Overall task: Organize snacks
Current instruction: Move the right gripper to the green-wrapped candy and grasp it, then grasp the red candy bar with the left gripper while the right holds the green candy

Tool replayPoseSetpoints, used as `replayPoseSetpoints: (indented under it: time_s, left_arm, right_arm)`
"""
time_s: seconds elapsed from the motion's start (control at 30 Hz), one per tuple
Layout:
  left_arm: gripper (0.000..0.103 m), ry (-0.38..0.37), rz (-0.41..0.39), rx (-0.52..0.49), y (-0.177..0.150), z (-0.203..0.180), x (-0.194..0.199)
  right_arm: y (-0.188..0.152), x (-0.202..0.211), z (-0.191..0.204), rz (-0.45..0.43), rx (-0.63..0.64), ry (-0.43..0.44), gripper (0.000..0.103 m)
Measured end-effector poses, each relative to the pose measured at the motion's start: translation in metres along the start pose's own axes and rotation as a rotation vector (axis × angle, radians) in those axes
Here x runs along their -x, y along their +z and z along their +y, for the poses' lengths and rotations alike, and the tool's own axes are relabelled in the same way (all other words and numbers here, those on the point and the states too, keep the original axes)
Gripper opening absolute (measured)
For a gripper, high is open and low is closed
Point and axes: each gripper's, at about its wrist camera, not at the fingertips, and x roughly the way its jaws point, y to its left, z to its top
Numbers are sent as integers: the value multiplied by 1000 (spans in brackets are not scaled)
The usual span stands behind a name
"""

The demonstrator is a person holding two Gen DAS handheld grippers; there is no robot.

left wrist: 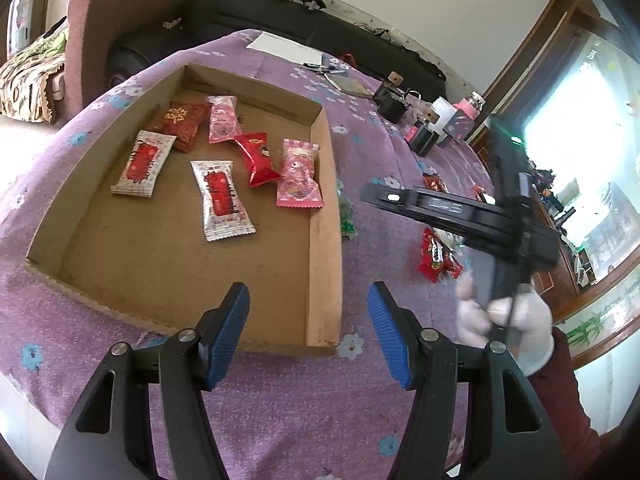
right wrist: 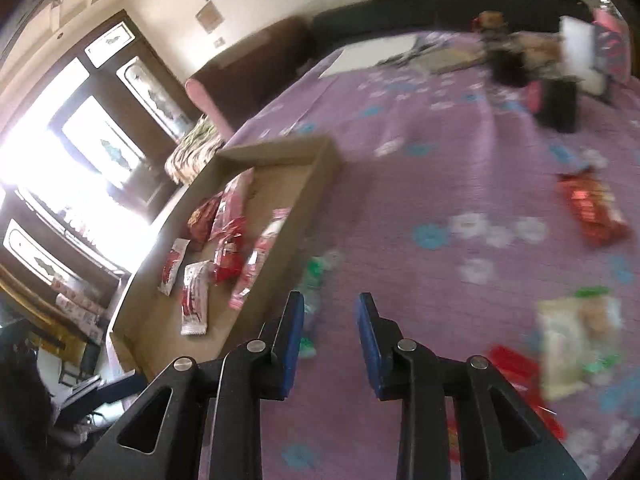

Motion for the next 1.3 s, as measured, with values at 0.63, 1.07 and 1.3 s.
replayPoseSetpoints:
  time_s: [0.63,1.07,1.3]
  left_arm:
    - [61,-45,27,-63,-1,-26,-10]
    - [60,-11,78,-366,8,-135,-94]
    - [60,43,130,-516,12,-166,-150]
  right_arm:
    - [-107,67,-26,92,46,-28,20]
    - [-120,121,-113,-81,-117,-204,21]
    - [-123,128,-120,-83,-102,-183,21]
